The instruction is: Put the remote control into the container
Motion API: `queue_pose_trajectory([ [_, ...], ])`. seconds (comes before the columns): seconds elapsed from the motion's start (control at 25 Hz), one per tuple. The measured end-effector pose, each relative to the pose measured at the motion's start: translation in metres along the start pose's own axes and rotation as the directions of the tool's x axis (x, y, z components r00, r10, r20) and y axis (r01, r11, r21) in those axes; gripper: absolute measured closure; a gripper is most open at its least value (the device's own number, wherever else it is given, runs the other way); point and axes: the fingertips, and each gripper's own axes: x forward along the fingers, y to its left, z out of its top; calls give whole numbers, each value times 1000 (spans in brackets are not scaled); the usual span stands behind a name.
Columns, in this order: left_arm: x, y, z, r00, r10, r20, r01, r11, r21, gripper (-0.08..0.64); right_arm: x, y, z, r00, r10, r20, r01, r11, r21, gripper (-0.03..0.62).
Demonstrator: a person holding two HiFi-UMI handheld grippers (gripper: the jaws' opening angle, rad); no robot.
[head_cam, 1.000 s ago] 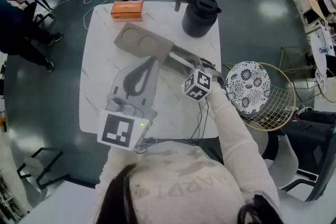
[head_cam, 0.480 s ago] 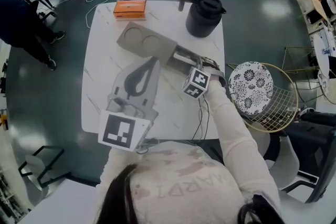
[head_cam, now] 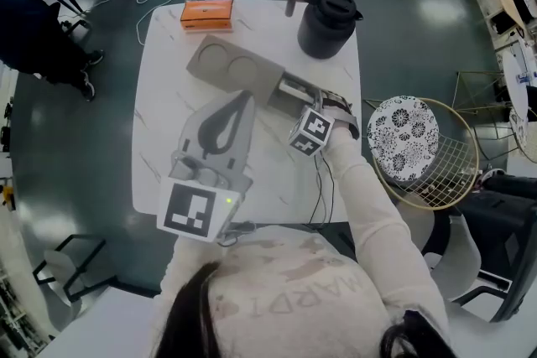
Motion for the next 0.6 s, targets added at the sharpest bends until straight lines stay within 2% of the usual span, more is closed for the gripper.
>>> queue_pose_trajectory([
  [0.24, 3, 1, -1, 1000, -8, 0, 8, 1000, -1, 546, 0, 1, -1, 1000, 28, -1, -28, 999, -28, 495],
  [0.4, 4, -1, 0, 1000, -15, 3, 15, 1000, -1, 546, -3, 10, -1, 996, 94, 12, -94, 995, -20, 463],
  [0.6, 6, -4, 0, 1000, -28, 4, 28, 1000, -1, 546, -5, 14, -2, 989, 146, 17, -146, 989, -1, 457],
])
